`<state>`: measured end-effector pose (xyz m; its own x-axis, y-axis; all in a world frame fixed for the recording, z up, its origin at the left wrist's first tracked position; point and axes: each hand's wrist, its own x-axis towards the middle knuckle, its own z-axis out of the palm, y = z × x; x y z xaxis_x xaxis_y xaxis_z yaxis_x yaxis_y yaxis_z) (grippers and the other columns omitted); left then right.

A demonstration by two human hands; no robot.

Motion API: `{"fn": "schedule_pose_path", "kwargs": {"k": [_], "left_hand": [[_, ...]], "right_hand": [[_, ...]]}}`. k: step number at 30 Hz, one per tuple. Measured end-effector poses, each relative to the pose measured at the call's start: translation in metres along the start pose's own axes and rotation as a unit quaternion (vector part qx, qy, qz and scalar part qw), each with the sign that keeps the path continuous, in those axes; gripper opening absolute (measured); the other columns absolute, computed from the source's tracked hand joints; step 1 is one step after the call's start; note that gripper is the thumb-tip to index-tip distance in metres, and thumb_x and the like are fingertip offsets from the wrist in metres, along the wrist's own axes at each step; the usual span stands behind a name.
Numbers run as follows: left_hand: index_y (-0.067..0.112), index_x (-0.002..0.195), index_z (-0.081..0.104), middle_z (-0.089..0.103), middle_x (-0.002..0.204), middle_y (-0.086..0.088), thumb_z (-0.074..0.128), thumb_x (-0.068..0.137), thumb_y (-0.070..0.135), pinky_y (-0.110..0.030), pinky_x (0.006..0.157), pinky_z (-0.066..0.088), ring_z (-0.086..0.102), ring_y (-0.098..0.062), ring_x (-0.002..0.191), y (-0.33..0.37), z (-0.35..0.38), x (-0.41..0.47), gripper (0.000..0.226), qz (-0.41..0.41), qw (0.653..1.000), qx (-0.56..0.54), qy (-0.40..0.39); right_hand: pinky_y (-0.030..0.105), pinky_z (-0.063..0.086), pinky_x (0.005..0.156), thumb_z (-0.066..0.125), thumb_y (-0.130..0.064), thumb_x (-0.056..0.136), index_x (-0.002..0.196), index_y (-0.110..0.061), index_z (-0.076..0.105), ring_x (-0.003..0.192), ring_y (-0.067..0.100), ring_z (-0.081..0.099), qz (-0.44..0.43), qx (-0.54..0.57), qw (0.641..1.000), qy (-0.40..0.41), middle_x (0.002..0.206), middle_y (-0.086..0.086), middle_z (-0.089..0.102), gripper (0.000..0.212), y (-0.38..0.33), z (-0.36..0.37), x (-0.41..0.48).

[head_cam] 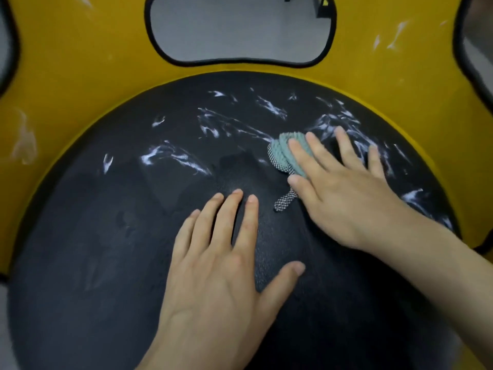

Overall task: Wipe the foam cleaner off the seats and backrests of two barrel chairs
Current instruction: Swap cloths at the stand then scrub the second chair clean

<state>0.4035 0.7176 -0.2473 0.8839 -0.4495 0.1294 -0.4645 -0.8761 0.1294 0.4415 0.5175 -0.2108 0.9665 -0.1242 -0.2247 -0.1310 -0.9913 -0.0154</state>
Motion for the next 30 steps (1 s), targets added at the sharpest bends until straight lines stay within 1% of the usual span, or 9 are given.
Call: {"fn": "schedule_pose_path", "kwargs": {"k": [2,5,8,10,13,15,20,25,30], "left_hand": [[0.013,0.151,0.048,0.046,0.156,-0.007,0.035,0.091,0.076,-0.045,0.116,0.022,0.040,-0.029,0.146,0.000,0.000,-0.001,0.088,-0.002,1.000,-0.001,-0.008],[0.013,0.152,0.046,0.044,0.158,-0.007,0.035,0.091,0.077,-0.046,0.117,0.021,0.038,-0.028,0.148,-0.001,0.000,-0.003,0.090,-0.001,1.000,-0.012,-0.013],[0.012,0.152,0.047,0.044,0.157,-0.008,0.035,0.089,0.080,-0.047,0.116,0.024,0.038,-0.028,0.148,-0.002,0.002,-0.003,0.093,0.004,1.000,-0.022,-0.007],[0.012,0.151,0.049,0.045,0.157,-0.008,0.035,0.088,0.082,-0.048,0.115,0.025,0.040,-0.028,0.147,-0.003,0.004,-0.002,0.095,0.008,1.000,-0.024,-0.003],[0.011,0.149,0.051,0.047,0.155,-0.008,0.029,0.087,0.086,-0.048,0.114,0.026,0.042,-0.029,0.146,-0.003,0.004,0.000,0.100,0.008,1.000,-0.022,-0.005],[0.010,0.149,0.051,0.048,0.154,-0.008,0.024,0.088,0.086,-0.048,0.114,0.026,0.042,-0.029,0.145,-0.002,0.005,0.001,0.101,0.006,1.000,-0.014,-0.013],[0.012,0.149,0.051,0.047,0.155,-0.007,0.023,0.089,0.086,-0.047,0.115,0.025,0.042,-0.028,0.146,-0.003,0.005,0.000,0.100,0.006,1.000,-0.014,-0.017],[0.012,0.150,0.049,0.046,0.156,-0.008,0.028,0.088,0.086,-0.048,0.116,0.025,0.040,-0.028,0.147,-0.003,0.006,0.000,0.099,0.006,1.000,-0.017,-0.011],[0.009,0.149,0.050,0.048,0.155,-0.008,0.021,0.090,0.086,-0.047,0.116,0.023,0.042,-0.029,0.145,-0.003,0.003,0.001,0.102,0.007,1.000,-0.014,-0.024]], "right_hand": [[0.061,-0.003,0.121,-0.007,-0.059,0.100,0.157,-0.039,-0.016,0.152,0.022,-0.023,-0.027,-0.033,0.999,0.016,0.167,-0.012,-0.014,0.061,0.002,0.011,-0.024],[0.067,0.025,0.113,0.008,-0.056,0.102,0.160,-0.028,0.024,0.153,0.031,0.018,-0.072,-0.058,0.995,0.032,0.165,-0.002,0.025,0.066,0.004,0.031,-0.084],[0.066,0.027,0.107,0.013,-0.057,0.104,0.153,-0.027,0.039,0.147,0.033,0.034,-0.086,-0.043,0.995,0.010,0.158,-0.001,0.041,0.064,0.009,0.035,-0.102],[0.065,0.023,0.110,0.012,-0.057,0.104,0.156,-0.031,0.033,0.150,0.033,0.027,-0.099,-0.048,0.994,0.012,0.161,-0.005,0.035,0.063,0.003,0.026,-0.083],[0.063,-0.003,0.120,-0.002,-0.058,0.100,0.158,-0.043,-0.009,0.153,0.023,-0.020,-0.117,-0.025,0.993,0.010,0.167,-0.016,-0.009,0.060,-0.017,0.008,-0.027],[0.062,-0.014,0.118,-0.002,-0.056,0.102,0.155,-0.043,-0.018,0.148,0.021,-0.032,-0.119,-0.013,0.993,0.013,0.165,-0.017,-0.020,0.057,-0.032,0.001,0.014],[0.062,-0.007,0.120,-0.001,-0.053,0.103,0.158,-0.039,-0.012,0.151,0.022,-0.026,-0.131,-0.032,0.991,0.020,0.167,-0.014,-0.013,0.058,-0.023,0.009,-0.005],[0.064,0.023,0.110,0.018,-0.051,0.104,0.156,-0.027,0.035,0.150,0.032,0.027,-0.123,-0.023,0.992,0.023,0.161,-0.003,0.035,0.060,0.003,0.026,-0.075],[0.060,-0.007,0.121,0.000,-0.052,0.102,0.158,-0.038,-0.010,0.152,0.023,-0.021,-0.109,-0.001,0.994,0.027,0.168,-0.011,-0.009,0.059,-0.029,0.008,-0.014]]}}
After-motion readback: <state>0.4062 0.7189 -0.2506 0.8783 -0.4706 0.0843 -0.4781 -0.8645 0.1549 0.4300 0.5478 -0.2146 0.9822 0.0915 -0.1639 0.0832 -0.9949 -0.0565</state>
